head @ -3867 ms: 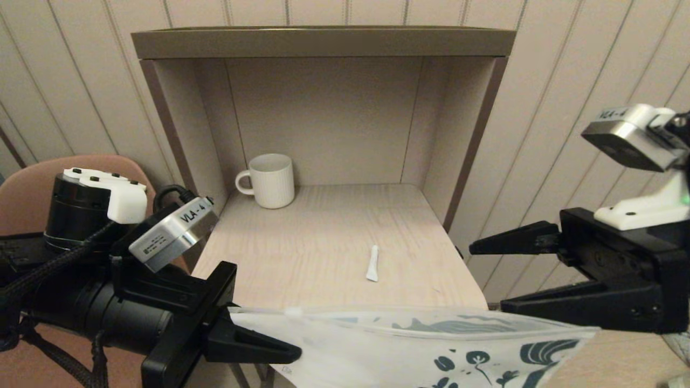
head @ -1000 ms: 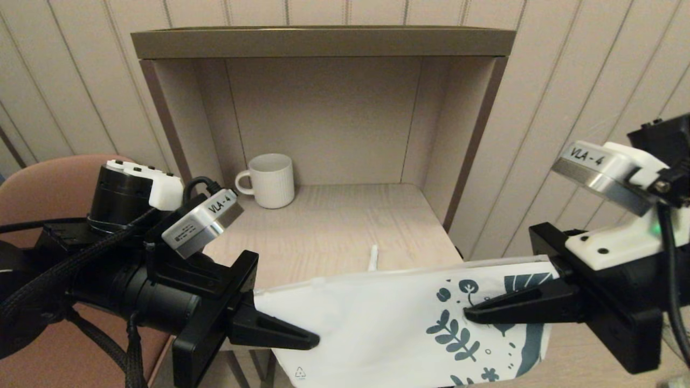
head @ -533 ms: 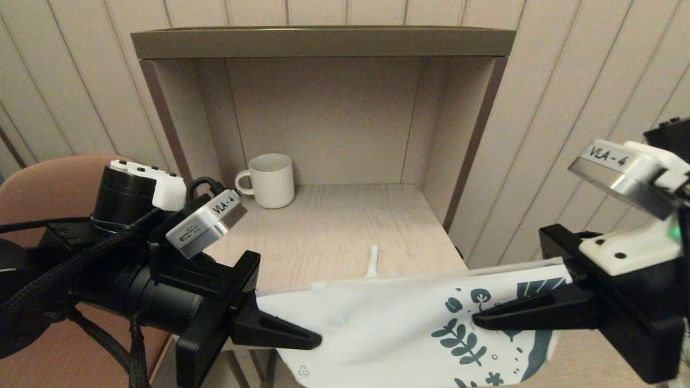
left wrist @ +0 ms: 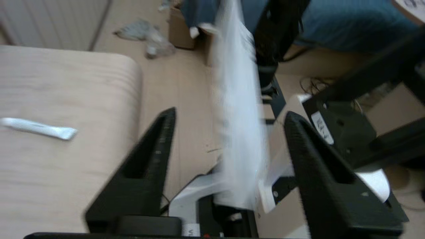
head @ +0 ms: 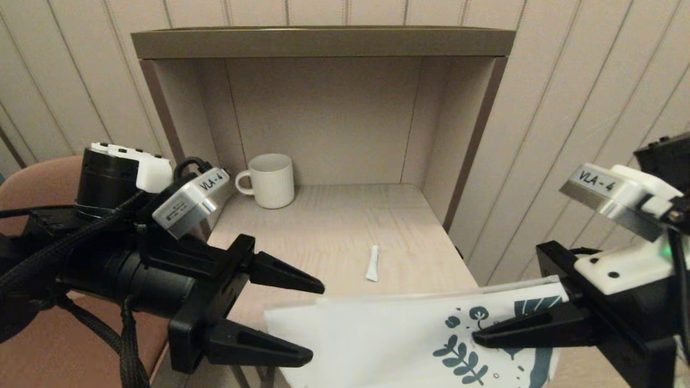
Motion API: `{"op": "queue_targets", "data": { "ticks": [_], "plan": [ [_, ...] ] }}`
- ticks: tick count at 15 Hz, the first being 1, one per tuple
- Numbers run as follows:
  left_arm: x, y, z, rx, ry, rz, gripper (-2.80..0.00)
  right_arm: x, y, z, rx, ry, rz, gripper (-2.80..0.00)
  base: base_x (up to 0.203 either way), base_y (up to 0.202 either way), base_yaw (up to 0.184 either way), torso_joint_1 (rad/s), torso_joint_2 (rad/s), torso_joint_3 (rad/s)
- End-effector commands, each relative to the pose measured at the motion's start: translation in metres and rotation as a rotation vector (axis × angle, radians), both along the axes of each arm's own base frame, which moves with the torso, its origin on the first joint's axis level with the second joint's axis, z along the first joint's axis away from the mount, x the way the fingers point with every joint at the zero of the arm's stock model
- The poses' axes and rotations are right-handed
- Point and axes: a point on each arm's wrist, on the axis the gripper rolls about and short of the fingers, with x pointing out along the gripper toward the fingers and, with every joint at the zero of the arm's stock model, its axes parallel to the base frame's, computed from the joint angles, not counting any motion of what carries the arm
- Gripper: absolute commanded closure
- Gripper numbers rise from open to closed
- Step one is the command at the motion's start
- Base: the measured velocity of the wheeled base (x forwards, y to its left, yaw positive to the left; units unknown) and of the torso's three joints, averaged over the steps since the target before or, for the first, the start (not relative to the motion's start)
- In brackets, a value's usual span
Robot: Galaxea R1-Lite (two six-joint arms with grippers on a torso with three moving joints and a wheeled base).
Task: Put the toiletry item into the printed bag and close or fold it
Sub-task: Open the storage bag
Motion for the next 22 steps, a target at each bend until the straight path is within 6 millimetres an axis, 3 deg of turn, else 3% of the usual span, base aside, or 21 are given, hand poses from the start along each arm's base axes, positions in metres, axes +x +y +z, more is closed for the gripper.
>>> {"op": "queue_targets", "data": {
  "ticks": [1,15,22],
  "plan": [
    [-0.002,0.003,0.011,-0.022,-0.012,0.006,-2.8,-0.004,0.005,-0.006,-0.002,0.008,0.035,0.0,0.0,0.0,0.0,0.0,0.0,0.0],
    [0.007,0.0,0.016,-0.033,-0.024,0.011,-2.8,-0.009,0.016,0.015,-0.028,-0.178,-0.041,0.0,0.0,0.0,0.0,0.0,0.0,0.0],
    [0.028,0.004,0.015,-0.055,-0.007,0.005,-2.8,0.008,0.018,0.02,-0.15,-0.168,-0.141,0.0,0.0,0.0,0.0,0.0,0.0,0.0]
  ]
}}
